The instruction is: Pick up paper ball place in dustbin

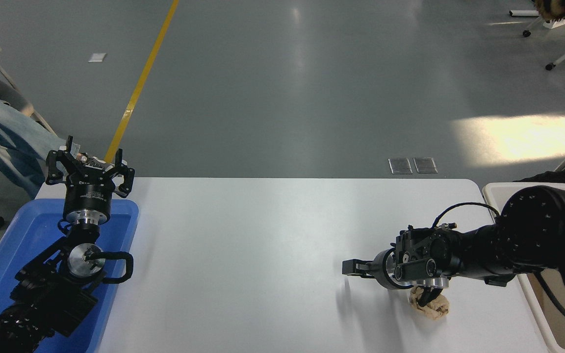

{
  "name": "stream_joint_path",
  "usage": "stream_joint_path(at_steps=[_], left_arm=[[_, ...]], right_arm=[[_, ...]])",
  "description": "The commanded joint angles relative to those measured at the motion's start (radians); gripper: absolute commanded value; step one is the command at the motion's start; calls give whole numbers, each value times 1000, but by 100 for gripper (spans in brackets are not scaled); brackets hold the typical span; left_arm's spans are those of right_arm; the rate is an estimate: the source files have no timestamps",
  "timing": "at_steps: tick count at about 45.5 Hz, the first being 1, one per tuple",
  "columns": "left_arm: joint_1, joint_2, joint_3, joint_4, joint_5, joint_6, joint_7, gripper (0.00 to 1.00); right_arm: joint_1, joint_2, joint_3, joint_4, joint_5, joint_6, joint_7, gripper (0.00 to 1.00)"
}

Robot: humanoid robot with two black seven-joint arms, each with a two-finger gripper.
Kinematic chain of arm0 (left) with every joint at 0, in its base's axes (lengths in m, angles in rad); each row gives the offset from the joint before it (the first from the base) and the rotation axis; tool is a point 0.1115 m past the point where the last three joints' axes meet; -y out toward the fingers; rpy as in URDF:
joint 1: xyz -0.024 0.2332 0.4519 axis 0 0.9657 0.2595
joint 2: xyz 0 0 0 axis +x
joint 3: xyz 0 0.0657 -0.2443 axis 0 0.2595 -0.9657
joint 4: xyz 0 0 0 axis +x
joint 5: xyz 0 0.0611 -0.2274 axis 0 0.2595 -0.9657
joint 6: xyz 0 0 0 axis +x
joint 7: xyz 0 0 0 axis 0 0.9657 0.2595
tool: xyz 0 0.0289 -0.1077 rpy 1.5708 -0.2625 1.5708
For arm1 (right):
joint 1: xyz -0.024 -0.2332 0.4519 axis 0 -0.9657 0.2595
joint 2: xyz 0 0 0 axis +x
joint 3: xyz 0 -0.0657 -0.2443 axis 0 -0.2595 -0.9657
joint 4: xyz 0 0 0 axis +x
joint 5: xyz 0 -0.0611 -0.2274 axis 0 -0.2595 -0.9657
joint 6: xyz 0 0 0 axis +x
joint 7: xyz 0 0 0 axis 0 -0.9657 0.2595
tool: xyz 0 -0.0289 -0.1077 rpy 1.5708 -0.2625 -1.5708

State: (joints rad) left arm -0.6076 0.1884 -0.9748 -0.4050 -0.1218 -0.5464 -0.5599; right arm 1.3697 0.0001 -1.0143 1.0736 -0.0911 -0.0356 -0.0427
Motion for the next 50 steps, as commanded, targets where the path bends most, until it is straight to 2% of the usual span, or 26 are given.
stream_joint_path(at_steps=[1, 4, 14, 22, 25, 33, 43, 50], left_arm=[[0, 0, 1, 0, -1, 0, 0, 99], [0, 0, 1, 0, -1, 0, 0, 99], [0, 0, 1, 0, -1, 0, 0, 99], [0, 0, 2, 0, -1, 0, -1, 99], [0, 0, 2, 0, -1, 0, 0, 99], [0, 0, 2, 0, -1, 0, -1, 99], [0, 2, 2, 2, -1, 0, -2, 99], [0, 2, 2, 0, -1, 0, -2, 99]], right_arm=[[254, 0, -4, 201, 1, 75, 0, 100], [354, -14, -4, 258, 1, 132, 0, 100], [643, -186, 3, 374, -15, 388, 0, 100], [841, -350, 36, 391, -65, 735, 1, 100], [873, -406, 51, 388, -96, 821, 1, 100], [925, -479, 42, 394, -174, 821, 0, 100], [973, -537, -15, 436, -370, 821, 0, 100], [985, -589, -29, 488, -406, 821, -2, 100]])
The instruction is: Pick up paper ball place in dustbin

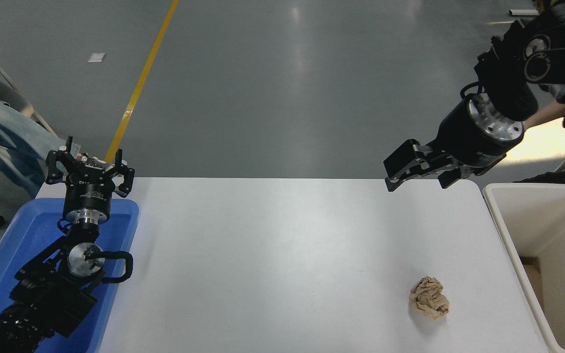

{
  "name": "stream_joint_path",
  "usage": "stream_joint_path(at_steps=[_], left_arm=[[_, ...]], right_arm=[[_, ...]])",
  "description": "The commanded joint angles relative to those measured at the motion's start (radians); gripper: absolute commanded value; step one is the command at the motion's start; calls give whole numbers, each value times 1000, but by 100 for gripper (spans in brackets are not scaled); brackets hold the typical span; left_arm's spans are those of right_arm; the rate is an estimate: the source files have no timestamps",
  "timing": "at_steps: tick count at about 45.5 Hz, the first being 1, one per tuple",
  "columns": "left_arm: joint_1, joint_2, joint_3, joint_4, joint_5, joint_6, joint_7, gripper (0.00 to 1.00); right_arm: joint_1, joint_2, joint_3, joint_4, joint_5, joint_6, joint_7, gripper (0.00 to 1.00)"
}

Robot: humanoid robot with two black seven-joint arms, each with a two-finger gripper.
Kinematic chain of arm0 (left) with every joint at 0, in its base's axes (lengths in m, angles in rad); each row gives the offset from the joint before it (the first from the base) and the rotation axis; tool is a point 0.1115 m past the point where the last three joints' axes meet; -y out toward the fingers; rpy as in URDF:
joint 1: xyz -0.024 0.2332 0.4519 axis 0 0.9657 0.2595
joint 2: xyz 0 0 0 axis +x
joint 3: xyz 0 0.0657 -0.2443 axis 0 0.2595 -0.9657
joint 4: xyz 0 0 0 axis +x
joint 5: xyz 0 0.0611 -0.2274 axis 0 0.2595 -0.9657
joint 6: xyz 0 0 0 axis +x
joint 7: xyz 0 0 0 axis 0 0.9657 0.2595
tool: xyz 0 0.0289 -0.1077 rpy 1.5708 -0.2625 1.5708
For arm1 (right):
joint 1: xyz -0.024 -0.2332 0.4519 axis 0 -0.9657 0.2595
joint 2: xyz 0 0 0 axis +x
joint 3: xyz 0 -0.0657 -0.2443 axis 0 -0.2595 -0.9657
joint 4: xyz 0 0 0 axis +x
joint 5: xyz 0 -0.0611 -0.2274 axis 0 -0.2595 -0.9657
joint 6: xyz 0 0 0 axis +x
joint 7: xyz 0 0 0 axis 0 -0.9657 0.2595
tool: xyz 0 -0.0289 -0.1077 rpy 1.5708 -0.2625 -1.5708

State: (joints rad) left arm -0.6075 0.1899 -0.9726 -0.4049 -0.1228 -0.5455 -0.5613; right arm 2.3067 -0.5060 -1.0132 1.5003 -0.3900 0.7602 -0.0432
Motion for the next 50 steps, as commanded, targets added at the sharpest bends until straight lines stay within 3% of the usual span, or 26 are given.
stream_joint_path(at_steps=[1, 18, 34, 50], left_arm=[[0, 0, 0, 0, 0, -1, 0, 99], [-2, 0, 0, 0, 0, -1, 1, 99], [0, 0, 0, 0, 0, -1, 0, 99], [0, 0, 0, 0, 0, -1, 0, 99]], right_arm=[[49, -88, -37, 64, -108, 25, -1, 100], [-7, -157, -84, 66, -121, 25, -3, 100], [-401, -232, -32, 17, -256, -330, -1, 100], [-811, -215, 183, -133, -332, -443, -3, 100]])
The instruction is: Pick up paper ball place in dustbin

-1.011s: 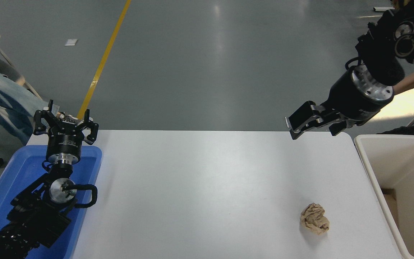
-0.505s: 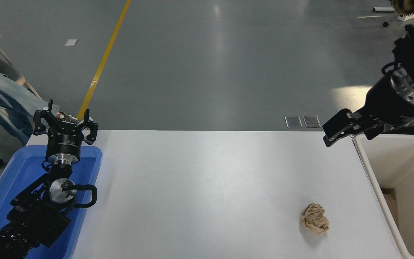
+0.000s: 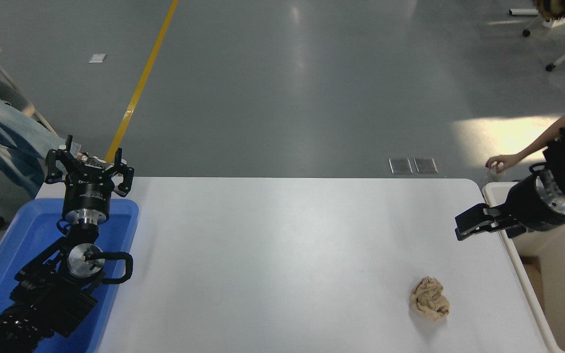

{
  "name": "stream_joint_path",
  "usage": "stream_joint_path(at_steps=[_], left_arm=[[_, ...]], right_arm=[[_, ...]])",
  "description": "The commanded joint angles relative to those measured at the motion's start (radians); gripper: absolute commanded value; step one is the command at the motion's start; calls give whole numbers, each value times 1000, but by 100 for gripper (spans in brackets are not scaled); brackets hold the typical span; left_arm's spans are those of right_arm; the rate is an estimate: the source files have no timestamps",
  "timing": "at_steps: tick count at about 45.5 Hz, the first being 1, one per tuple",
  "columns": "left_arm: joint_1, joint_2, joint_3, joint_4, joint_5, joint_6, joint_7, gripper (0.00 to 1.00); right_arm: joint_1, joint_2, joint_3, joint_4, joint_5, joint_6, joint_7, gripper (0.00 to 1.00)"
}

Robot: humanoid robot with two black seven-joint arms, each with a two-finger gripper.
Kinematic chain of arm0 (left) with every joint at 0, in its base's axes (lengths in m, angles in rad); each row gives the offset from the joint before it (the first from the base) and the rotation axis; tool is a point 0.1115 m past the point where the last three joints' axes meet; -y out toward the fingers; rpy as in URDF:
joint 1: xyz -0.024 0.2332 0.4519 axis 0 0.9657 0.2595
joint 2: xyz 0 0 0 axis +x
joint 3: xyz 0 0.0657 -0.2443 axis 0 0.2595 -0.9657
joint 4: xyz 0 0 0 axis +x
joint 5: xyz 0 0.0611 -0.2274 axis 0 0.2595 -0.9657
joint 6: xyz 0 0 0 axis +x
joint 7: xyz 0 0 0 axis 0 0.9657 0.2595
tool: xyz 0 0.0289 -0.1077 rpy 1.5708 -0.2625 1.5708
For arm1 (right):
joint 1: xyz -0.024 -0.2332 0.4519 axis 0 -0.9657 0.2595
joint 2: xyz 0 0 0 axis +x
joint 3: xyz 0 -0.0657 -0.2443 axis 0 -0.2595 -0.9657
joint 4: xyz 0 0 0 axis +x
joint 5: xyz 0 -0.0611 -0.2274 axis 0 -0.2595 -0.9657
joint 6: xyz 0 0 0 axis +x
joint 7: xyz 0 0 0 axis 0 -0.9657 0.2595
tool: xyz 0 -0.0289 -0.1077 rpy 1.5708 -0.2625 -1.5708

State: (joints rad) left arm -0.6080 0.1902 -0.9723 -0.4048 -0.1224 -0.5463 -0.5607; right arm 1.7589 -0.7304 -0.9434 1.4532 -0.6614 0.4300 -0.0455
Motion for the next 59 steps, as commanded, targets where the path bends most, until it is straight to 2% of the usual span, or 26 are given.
stream_joint_path(at_steps=[1, 14, 30, 36, 41, 42, 45, 48, 49, 51, 59], left_arm=[[-1, 0, 0, 0, 0, 0, -1, 99], [-1, 0, 0, 0, 0, 0, 1, 99], [-1, 0, 1, 0, 0, 0, 1, 99], [-1, 0, 1, 0, 0, 0, 1, 99], [-1, 0, 1, 0, 0, 0, 1, 99], [-1, 0, 1, 0, 0, 0, 1, 99], [-1, 0, 1, 0, 0, 0, 1, 99], [1, 0, 1, 0, 0, 0, -1, 99], [1, 0, 1, 0, 0, 0, 1, 99], [1, 0, 3, 0, 0, 0, -1, 99], [-1, 0, 4, 0, 1, 0, 1, 99]], right_arm=[[-280, 17, 123, -91, -61, -123, -1, 100], [-490, 129, 253, -207, -61, -183, -1, 100], [-616, 258, 258, -320, -60, -267, -4, 100], [-645, 279, 258, -339, -58, -319, -11, 96], [-670, 296, 258, -369, -58, -341, -31, 72], [-674, 296, 258, -372, -60, -347, -33, 66], [-677, 298, 256, -381, -60, -359, -45, 35], [-674, 292, 255, -382, -58, -359, -56, 27], [-671, 290, 252, -381, -56, -359, -54, 21], [-667, 286, 249, -379, -58, -359, -53, 0], [-607, 223, 238, -338, -60, -343, -51, 0]])
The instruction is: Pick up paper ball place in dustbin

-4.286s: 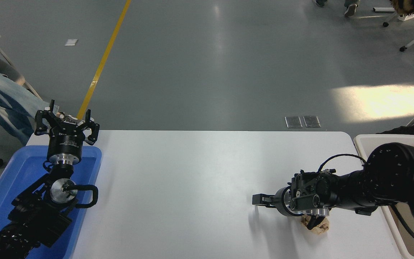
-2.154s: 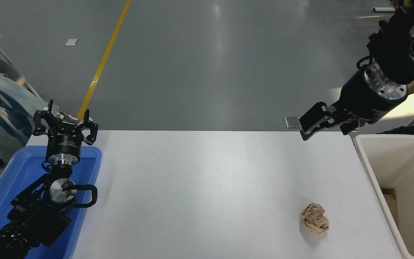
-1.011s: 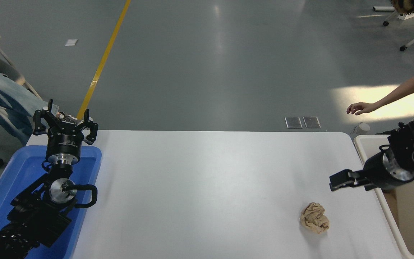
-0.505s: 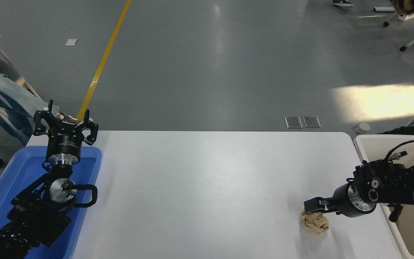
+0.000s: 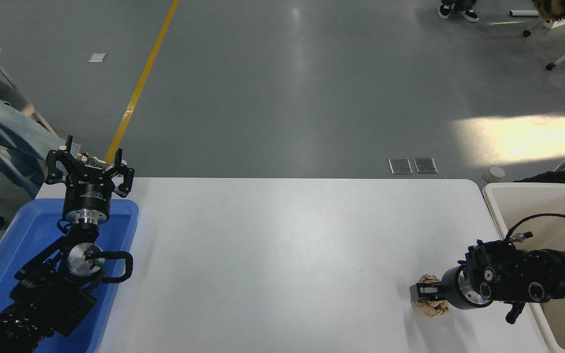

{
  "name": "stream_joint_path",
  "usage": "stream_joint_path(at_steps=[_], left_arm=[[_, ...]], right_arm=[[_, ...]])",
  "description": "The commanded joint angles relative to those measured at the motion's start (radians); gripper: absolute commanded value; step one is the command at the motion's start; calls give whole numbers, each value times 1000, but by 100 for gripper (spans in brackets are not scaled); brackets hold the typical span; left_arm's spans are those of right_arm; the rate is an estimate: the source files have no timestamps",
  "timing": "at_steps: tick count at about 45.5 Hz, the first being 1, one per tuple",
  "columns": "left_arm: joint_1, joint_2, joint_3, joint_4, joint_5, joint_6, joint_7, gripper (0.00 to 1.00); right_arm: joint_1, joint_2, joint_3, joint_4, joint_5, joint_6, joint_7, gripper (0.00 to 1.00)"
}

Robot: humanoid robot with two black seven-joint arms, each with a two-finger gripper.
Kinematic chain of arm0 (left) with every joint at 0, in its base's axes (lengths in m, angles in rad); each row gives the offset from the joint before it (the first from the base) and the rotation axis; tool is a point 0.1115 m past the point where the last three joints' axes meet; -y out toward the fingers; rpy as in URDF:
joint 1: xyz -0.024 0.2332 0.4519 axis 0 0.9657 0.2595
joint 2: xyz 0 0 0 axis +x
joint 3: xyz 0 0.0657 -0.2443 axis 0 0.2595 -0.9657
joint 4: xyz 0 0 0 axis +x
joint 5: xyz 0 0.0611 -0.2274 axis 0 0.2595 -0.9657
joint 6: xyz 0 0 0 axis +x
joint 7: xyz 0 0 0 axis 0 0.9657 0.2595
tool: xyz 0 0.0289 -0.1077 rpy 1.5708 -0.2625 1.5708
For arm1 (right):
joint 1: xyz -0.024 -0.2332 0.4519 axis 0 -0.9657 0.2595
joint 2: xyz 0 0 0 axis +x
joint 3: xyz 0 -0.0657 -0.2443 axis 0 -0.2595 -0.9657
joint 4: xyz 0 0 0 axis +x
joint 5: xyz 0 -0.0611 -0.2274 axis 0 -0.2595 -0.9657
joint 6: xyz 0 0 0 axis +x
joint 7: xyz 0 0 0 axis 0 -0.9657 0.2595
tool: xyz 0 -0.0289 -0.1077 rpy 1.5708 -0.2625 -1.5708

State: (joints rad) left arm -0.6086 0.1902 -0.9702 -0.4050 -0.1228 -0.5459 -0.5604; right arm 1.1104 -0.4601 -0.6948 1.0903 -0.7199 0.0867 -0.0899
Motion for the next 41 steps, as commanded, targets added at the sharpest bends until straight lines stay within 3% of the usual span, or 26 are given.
stream_joint_path(at_steps=[1, 17, 33, 41], left_arm=[[0, 0, 2, 0, 2, 0, 1, 99], [1, 0, 4, 0, 3, -2, 1, 99], [1, 0, 4, 0, 3, -2, 1, 99], [1, 0, 4, 0, 3, -2, 1, 99]], right_arm=[[58, -61, -18, 42, -1, 2, -7, 0], [673, -311, -317, 453, 8, 132, -4, 0], [1282, -344, -420, 516, 162, 602, 5, 0], [1376, -333, -424, 516, 169, 689, 4, 0]])
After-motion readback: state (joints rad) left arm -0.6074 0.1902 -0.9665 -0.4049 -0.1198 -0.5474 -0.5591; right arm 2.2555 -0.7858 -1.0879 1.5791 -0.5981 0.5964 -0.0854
